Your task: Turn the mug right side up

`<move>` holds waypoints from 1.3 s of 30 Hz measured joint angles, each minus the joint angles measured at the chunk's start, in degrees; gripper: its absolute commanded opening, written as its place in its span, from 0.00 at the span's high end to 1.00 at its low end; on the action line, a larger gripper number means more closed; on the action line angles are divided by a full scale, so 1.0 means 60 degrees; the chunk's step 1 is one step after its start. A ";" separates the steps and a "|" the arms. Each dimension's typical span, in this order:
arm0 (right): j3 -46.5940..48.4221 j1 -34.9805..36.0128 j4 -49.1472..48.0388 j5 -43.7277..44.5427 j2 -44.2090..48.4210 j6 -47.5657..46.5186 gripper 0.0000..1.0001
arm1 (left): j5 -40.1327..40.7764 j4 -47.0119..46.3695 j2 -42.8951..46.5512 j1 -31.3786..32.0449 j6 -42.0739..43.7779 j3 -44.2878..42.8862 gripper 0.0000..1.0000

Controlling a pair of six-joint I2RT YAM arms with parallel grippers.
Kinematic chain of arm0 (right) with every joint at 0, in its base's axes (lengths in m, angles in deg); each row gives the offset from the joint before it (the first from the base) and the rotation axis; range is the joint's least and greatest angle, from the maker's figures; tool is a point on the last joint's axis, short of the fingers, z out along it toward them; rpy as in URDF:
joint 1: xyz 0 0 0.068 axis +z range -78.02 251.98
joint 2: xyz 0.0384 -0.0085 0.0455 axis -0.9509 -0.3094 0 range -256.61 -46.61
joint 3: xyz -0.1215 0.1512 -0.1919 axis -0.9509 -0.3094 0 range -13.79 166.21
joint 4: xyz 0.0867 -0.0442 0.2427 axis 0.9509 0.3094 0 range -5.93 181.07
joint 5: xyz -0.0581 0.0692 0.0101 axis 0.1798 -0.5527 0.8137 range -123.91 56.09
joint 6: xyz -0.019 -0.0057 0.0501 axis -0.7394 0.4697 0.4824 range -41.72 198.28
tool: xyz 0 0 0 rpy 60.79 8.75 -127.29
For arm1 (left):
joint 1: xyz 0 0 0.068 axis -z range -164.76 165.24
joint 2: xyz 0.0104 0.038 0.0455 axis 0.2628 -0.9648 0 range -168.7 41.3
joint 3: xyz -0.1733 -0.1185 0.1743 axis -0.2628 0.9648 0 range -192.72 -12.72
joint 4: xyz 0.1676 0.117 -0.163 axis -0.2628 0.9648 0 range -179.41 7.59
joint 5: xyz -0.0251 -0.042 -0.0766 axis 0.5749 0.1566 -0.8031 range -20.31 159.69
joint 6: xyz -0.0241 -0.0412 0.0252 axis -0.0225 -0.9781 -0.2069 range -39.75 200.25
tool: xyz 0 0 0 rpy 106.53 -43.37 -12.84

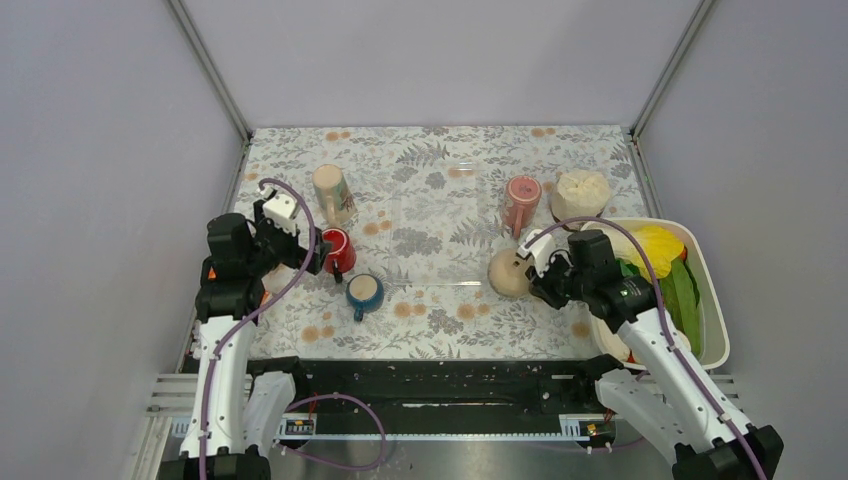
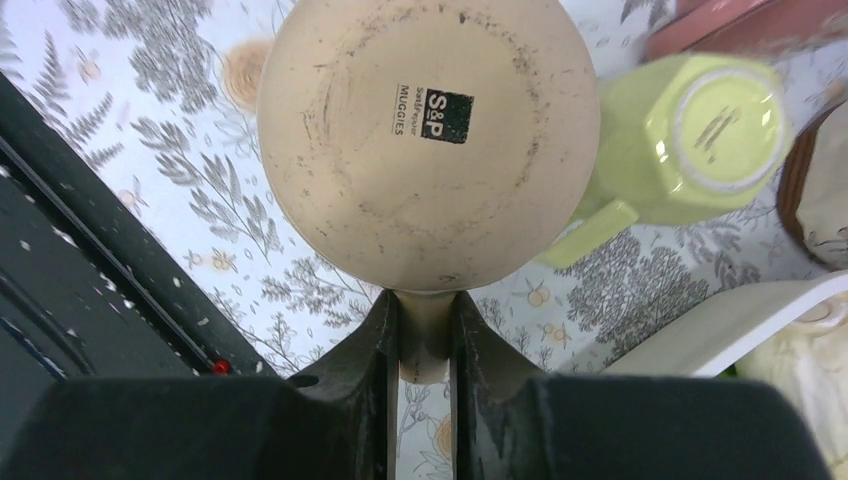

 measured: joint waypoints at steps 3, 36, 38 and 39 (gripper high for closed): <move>0.0568 0.0004 -0.0040 -0.0244 -0.0102 0.0382 1.00 | -0.0146 -0.0025 -0.0233 0.0109 -0.0120 -0.0069 0.01; 0.3370 -0.0663 -0.7803 -0.2248 -0.4226 0.9952 1.00 | -0.3570 -1.3172 -0.7949 0.4776 -1.2254 -0.0499 0.01; 0.3246 -0.0852 -0.8298 -0.2422 -0.4284 1.0535 1.00 | -0.3574 -1.4600 -0.8455 0.4925 -1.3271 -0.0408 0.01; 0.3173 -0.0914 -0.8535 -0.2459 -0.4302 1.0786 1.00 | -0.3566 -1.5103 -0.8648 0.4994 -1.3664 -0.0404 0.01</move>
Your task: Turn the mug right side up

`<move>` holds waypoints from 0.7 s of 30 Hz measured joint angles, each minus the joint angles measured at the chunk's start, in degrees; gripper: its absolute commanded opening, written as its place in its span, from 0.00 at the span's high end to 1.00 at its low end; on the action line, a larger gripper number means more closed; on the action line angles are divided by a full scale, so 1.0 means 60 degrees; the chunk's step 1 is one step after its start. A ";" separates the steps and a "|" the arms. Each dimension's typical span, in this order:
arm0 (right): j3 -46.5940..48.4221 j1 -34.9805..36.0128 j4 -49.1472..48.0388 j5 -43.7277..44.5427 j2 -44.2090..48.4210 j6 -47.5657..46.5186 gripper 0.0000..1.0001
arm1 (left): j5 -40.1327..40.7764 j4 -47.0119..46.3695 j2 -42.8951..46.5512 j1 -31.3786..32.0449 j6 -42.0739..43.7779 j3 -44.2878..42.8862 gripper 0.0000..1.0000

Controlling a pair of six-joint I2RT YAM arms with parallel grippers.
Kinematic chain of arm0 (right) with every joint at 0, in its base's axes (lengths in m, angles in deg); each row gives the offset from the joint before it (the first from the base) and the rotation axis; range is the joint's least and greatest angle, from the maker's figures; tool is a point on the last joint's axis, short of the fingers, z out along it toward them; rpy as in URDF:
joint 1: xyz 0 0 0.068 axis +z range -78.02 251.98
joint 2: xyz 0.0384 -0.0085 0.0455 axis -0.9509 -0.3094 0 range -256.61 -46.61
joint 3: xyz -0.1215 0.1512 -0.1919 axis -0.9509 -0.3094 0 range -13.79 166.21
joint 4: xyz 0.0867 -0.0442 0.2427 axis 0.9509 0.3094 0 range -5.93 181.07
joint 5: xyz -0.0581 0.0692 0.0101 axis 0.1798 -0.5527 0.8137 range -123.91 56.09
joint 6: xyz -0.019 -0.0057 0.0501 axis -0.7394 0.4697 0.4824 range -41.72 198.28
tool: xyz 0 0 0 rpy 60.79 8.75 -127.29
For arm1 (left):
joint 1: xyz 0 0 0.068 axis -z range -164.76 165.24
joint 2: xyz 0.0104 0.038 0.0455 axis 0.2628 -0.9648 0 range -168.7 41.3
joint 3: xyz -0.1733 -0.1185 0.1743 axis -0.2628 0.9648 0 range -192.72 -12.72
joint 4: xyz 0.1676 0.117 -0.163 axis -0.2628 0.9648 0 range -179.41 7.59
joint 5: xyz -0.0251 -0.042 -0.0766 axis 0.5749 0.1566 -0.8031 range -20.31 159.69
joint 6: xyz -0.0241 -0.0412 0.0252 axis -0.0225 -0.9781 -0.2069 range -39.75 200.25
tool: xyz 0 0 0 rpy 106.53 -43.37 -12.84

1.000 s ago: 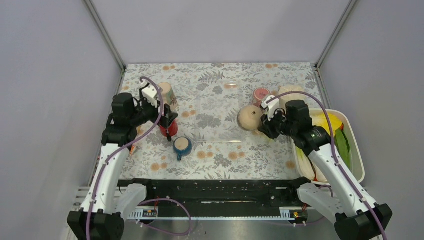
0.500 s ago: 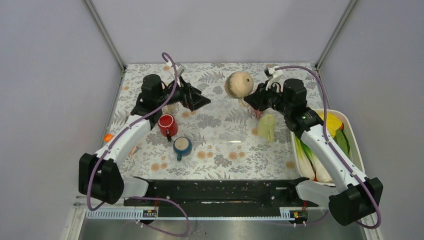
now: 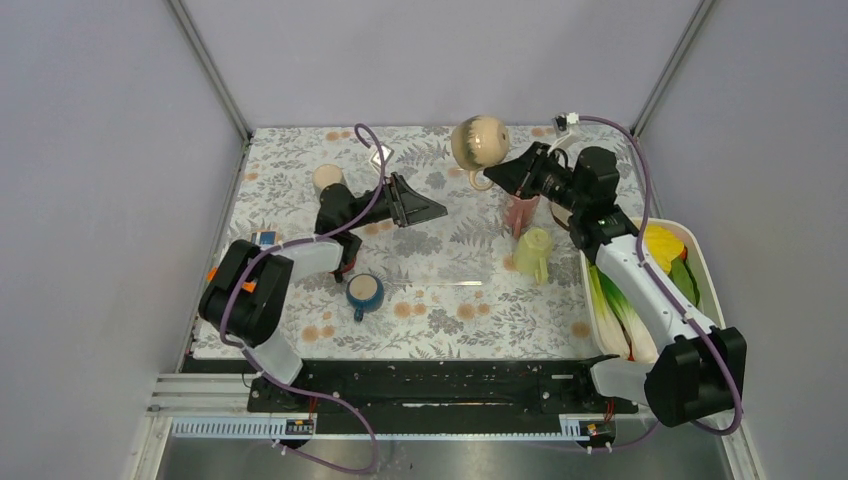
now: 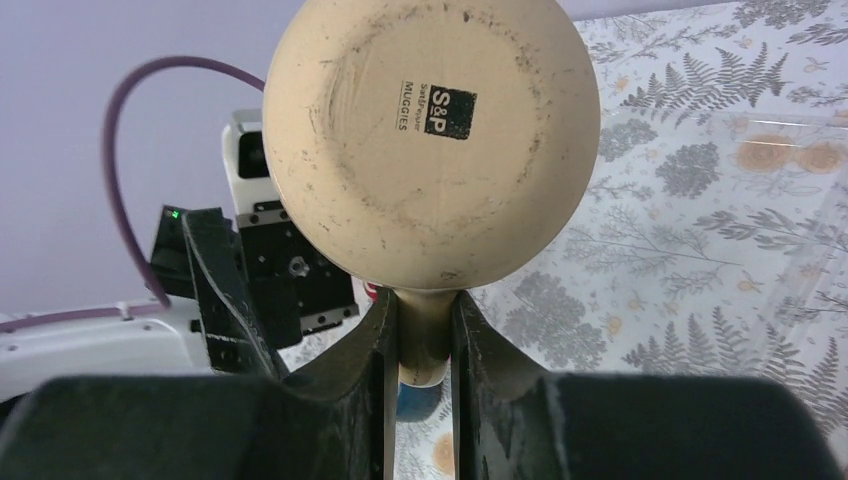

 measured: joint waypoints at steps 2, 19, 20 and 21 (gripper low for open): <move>-0.0178 -0.0062 -0.0448 -0.0113 -0.0015 0.0412 1.00 | 0.0011 -0.0721 -0.0277 0.0124 -0.0568 0.0000 0.01; -0.1647 -0.0055 -0.3894 -0.1038 -0.0506 0.2765 1.00 | 0.0109 -0.2557 -0.1843 0.0586 -0.2732 -0.1421 0.06; -0.1719 -0.0051 -0.4029 -0.1053 -0.0506 0.2783 1.00 | 0.0113 -0.2616 -0.1843 0.0608 -0.2776 -0.1501 0.07; -0.1800 -0.0036 -0.4171 -0.1056 -0.0506 0.2783 1.00 | 0.0117 -0.2656 -0.1843 0.0627 -0.2801 -0.1559 0.09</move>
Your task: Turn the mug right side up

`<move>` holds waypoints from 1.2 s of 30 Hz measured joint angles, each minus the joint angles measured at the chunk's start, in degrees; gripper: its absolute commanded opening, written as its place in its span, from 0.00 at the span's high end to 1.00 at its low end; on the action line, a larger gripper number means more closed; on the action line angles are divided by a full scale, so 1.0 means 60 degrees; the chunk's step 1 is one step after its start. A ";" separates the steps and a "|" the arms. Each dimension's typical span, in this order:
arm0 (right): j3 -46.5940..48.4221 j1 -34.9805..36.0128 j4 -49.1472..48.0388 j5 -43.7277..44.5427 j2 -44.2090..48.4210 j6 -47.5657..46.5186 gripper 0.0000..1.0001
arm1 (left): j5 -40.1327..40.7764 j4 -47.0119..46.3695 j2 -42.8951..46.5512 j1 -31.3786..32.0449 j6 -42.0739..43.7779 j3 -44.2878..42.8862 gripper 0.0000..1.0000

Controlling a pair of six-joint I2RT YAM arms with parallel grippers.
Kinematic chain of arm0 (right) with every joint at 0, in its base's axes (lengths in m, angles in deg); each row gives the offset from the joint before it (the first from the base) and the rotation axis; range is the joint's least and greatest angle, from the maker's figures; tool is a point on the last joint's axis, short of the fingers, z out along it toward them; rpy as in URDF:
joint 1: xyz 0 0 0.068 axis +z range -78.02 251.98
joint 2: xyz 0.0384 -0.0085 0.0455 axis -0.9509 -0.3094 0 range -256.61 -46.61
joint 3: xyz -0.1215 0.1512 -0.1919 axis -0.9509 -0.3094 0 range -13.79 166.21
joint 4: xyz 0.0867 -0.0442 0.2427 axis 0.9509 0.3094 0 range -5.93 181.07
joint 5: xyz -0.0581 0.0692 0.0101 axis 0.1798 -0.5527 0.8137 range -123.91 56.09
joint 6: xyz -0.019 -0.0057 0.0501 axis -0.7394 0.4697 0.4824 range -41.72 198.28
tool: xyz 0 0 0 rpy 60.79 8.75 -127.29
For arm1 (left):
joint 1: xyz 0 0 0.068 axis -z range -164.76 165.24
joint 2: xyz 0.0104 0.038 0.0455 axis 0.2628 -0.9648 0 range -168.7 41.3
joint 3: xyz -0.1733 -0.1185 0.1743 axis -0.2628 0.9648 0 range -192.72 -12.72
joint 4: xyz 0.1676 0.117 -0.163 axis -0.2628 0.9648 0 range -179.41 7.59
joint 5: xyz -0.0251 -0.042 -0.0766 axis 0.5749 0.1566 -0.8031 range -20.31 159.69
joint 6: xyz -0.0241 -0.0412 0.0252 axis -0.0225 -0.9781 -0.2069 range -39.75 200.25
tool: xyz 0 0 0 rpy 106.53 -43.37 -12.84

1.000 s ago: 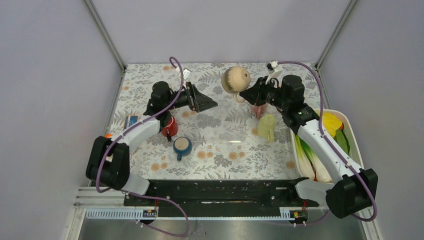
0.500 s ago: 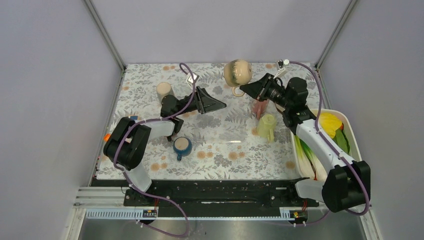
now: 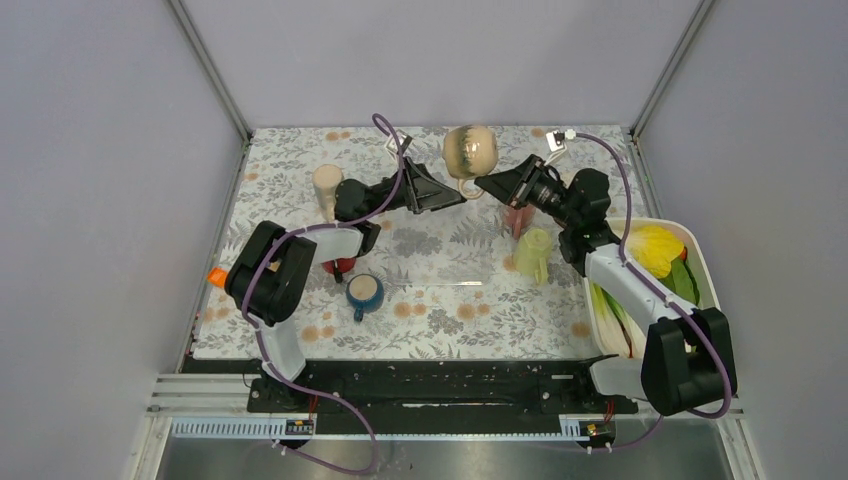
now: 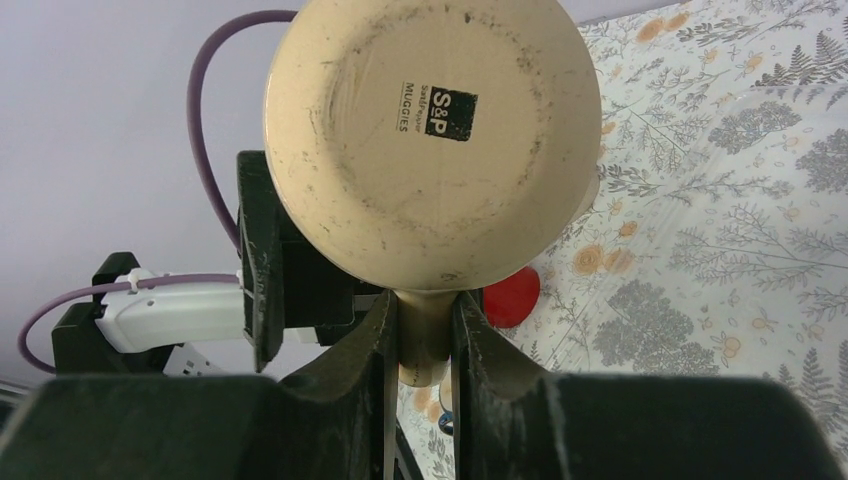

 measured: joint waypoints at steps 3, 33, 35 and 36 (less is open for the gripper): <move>-0.0222 0.0087 -0.0302 -0.0018 0.0000 -0.0025 1.00 | 0.0018 -0.0058 0.0000 0.0080 -0.0095 -0.0182 0.15; -0.1366 0.0849 -0.2951 0.0648 -0.0029 -0.0062 1.00 | 0.0091 0.0051 0.0000 0.0131 -0.0069 -0.0211 1.00; -0.1373 0.0849 -0.2969 0.0656 -0.0029 -0.0066 1.00 | 0.0091 0.0076 0.0000 0.0131 -0.0040 -0.0208 1.00; -0.1377 0.0849 -0.2962 0.0659 -0.0029 -0.0073 1.00 | 0.0091 0.0149 0.0004 0.0131 0.0000 -0.0211 1.00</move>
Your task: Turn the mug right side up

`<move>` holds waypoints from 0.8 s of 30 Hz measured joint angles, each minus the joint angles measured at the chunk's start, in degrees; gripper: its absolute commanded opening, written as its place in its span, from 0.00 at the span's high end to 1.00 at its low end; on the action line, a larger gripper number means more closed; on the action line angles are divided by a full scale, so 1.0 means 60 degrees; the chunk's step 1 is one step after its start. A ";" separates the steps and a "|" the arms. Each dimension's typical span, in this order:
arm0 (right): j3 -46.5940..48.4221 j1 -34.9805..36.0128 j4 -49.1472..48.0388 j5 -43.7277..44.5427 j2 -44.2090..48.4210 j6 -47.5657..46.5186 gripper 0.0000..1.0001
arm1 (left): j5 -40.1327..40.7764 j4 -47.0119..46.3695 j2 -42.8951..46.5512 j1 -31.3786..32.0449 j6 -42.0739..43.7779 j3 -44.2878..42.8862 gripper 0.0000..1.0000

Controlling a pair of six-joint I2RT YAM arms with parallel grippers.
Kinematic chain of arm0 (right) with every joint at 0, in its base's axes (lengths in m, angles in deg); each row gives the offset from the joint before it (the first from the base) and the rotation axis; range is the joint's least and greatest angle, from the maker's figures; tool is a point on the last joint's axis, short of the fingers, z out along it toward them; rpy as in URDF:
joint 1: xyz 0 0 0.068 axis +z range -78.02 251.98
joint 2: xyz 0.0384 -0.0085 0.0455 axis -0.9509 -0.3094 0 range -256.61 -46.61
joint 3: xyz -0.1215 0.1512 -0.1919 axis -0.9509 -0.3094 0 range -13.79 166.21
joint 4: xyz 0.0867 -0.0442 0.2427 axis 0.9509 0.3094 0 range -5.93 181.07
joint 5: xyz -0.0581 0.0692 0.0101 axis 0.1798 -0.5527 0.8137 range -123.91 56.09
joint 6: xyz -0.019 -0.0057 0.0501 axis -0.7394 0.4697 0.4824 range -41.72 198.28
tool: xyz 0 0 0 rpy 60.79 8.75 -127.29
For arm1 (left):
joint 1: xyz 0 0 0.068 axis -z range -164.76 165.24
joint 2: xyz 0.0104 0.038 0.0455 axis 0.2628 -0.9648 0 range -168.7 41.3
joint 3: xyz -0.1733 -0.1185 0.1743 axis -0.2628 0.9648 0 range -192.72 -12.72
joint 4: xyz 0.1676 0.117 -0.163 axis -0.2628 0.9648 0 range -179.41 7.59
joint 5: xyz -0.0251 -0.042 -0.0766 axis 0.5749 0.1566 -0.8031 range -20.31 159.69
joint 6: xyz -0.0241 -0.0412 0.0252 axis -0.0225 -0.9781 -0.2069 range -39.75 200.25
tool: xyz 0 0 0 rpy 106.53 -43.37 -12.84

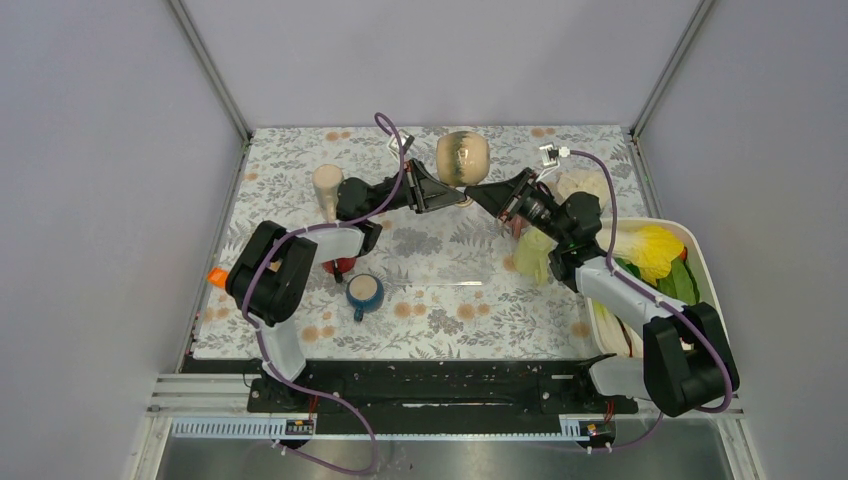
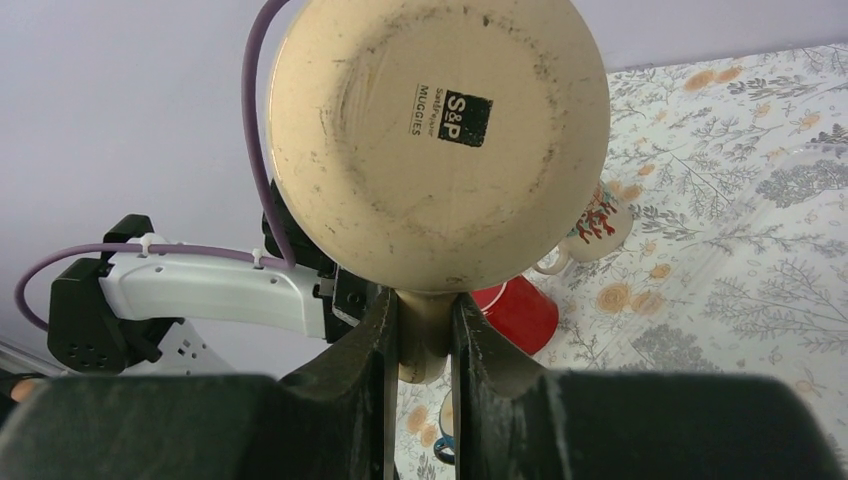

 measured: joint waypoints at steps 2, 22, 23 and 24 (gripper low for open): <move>-0.0033 0.0000 0.0026 0.0044 0.0000 -0.0029 1.00 | 0.0000 0.0178 0.0000 0.0000 0.0113 0.0000 1.00; -0.0055 0.0120 0.0415 0.0157 -0.0237 -0.0317 1.00 | 0.0007 0.2696 0.0780 -0.0229 0.1490 0.0251 1.00; -0.0055 0.0135 0.0412 0.0157 -0.0255 -0.0302 1.00 | 0.0011 0.2685 0.0790 -0.0237 0.1464 0.0280 1.00; -0.0055 0.0149 0.0415 0.0160 -0.0273 -0.0280 0.98 | 0.0011 0.2688 0.0816 -0.0251 0.1421 0.0321 1.00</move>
